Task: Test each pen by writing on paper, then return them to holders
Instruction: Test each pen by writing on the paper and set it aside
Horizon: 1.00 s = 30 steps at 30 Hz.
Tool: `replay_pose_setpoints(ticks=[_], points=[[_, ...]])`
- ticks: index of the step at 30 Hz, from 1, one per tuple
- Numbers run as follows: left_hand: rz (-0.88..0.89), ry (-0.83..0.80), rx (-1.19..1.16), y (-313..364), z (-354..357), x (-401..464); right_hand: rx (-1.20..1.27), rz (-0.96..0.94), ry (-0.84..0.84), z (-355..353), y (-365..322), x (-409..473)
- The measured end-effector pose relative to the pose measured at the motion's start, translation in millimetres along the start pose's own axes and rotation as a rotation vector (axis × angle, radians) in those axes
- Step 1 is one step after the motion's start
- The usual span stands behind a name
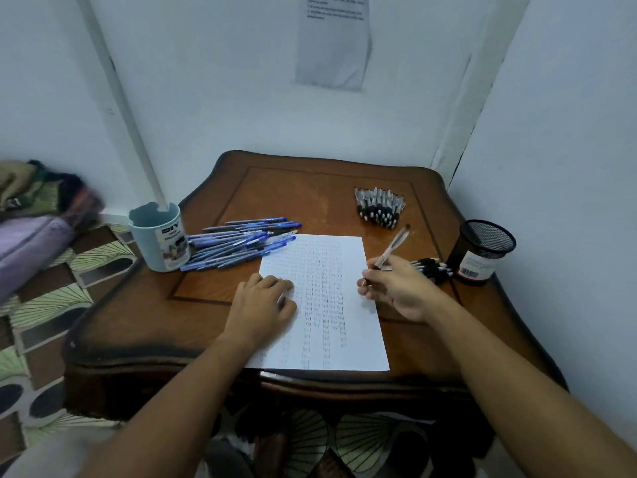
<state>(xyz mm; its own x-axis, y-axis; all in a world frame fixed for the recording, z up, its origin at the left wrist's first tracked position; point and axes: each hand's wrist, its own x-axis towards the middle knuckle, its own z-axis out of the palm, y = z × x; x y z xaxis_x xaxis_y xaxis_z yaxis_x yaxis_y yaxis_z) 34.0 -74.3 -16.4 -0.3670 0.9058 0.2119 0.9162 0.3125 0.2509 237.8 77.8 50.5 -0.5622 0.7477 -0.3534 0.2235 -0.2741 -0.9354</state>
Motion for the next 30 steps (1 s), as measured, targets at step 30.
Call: replay_pose_setpoints(ticks=[30], points=[[-0.013,0.165,-0.004,0,8,3,-0.587,-0.131,0.554,-60,-44,156]])
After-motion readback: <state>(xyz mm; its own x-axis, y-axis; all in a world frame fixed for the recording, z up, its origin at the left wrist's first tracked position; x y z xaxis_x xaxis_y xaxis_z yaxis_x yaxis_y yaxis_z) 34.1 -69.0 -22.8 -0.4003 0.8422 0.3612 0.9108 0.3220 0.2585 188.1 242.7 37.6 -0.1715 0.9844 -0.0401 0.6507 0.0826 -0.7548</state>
